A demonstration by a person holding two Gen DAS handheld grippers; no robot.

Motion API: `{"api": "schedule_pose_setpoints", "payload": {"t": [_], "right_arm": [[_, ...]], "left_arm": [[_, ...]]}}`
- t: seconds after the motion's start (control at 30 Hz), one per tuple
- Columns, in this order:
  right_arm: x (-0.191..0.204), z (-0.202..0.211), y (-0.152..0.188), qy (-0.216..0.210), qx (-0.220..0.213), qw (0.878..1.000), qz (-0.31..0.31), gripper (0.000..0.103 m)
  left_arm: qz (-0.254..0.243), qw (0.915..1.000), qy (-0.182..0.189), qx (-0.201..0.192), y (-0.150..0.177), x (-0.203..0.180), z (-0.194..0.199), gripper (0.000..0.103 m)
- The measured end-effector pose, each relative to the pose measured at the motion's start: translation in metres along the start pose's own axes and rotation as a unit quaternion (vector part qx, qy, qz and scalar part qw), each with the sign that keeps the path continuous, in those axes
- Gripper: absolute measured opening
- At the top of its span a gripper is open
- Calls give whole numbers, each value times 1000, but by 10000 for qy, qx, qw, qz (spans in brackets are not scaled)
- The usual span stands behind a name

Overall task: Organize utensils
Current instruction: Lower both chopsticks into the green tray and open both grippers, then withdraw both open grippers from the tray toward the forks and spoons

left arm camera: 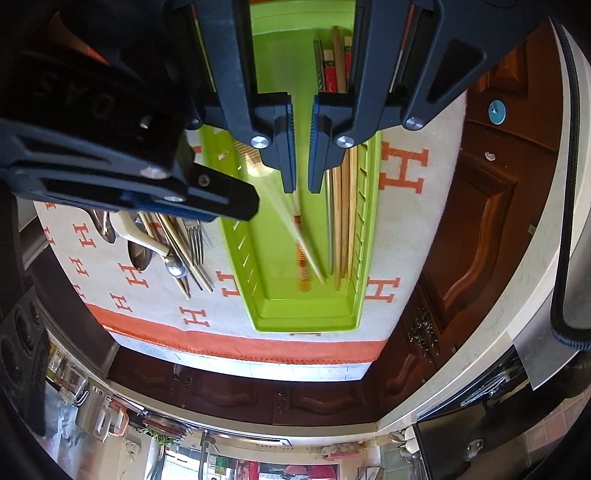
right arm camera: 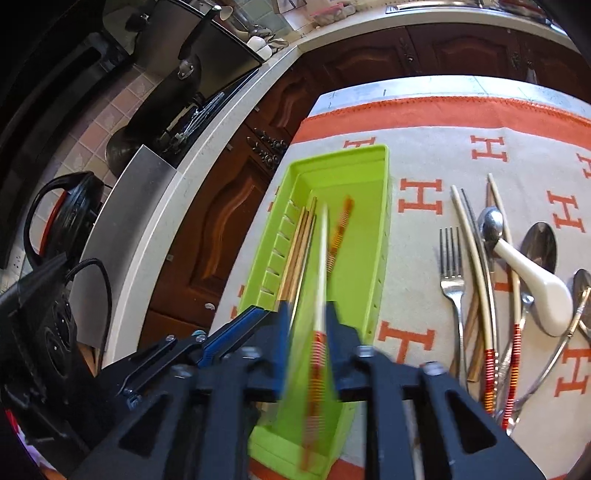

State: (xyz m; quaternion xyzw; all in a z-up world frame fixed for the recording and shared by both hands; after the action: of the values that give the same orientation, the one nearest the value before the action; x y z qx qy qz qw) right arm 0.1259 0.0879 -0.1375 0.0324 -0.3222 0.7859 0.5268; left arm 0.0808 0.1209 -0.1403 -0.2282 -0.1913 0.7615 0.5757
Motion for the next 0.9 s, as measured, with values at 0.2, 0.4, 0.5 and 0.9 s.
{"api": "schedule_pose_setpoints", "payload": {"t": [0.2, 0.4, 0.5, 0.9], "right_arm": [[5, 22, 1, 107, -212, 9994, 243, 38], [12, 40, 8, 199, -287, 9981, 498, 38], [15, 48, 14, 269, -305, 9972, 633, 38], [27, 86, 26, 304, -555, 9939, 906, 38]], "left_arm": [[175, 9997, -24, -187, 5, 5, 19, 48], [311, 9986, -67, -417, 5, 14, 43, 51], [382, 9980, -111, -482, 7, 19, 53, 51], [468, 9968, -158, -628, 17, 18, 81, 51]]}}
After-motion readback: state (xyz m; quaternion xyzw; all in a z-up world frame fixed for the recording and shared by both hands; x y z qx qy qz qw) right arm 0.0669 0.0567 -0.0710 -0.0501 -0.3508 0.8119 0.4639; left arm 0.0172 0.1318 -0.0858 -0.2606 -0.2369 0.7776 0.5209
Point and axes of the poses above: each gripper's, at about its wrist camera, not at the fingertips, and z roughly against the way its jaws point, x to its left, y to its underside, the point moved 9 cm from there along -z, roughly the way its jaws point, and after that the axes turned 10 degrees about z, right-handed, at the moved point
